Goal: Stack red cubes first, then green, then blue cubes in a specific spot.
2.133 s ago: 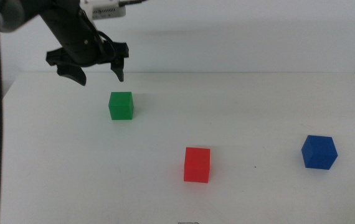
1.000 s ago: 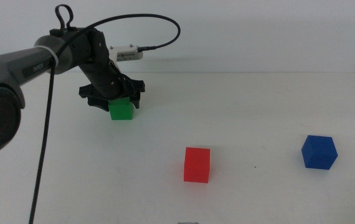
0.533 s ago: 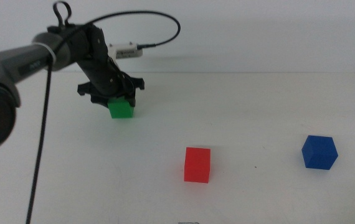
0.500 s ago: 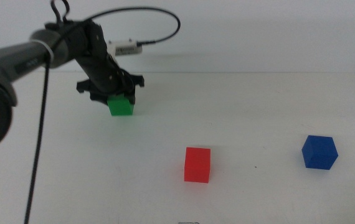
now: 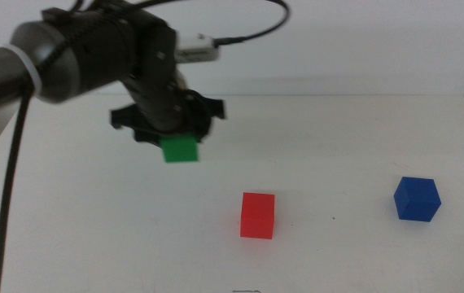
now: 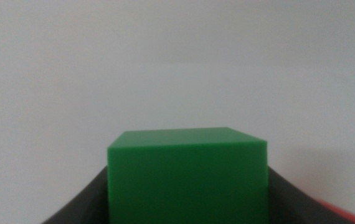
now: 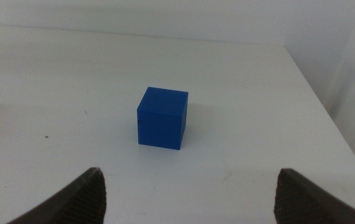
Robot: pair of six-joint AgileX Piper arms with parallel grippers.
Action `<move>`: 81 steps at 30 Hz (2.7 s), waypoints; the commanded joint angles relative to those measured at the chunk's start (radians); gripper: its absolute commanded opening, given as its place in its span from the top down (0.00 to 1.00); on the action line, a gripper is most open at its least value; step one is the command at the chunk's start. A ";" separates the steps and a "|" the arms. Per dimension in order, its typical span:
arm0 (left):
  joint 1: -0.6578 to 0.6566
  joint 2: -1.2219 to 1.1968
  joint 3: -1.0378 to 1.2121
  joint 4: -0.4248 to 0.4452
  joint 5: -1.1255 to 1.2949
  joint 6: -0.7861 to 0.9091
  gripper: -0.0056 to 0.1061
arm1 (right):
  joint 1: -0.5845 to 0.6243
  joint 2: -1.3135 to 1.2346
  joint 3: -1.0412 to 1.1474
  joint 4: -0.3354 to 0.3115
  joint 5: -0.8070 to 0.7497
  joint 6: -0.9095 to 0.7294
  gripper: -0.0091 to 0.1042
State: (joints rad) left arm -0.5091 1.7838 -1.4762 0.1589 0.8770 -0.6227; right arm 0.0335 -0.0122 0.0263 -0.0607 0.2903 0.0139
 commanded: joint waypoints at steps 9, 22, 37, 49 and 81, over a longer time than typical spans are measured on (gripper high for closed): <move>-0.205 -0.019 -0.055 0.005 -0.013 -0.134 0.96 | -0.008 -0.015 -0.010 -0.008 -0.074 -0.004 0.11; -0.270 0.114 -0.191 -0.033 0.098 -0.134 0.96 | -0.008 -0.015 -0.010 -0.008 -0.074 -0.004 0.11; -0.270 0.148 -0.191 -0.081 0.102 -0.130 0.96 | -0.008 -0.015 -0.010 -0.008 -0.074 -0.004 0.11; -0.270 0.171 -0.191 -0.058 0.104 -0.129 0.96 | -0.008 -0.015 -0.010 -0.008 -0.074 -0.004 0.11; -0.270 0.095 -0.196 -0.070 0.151 -0.058 0.11 | -0.008 -0.015 -0.010 -0.008 -0.074 -0.004 0.11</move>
State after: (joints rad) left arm -0.7740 1.9554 -1.6394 0.0858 1.0365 -0.6793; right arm 0.0335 -0.0122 0.0263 -0.0606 0.2903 0.0139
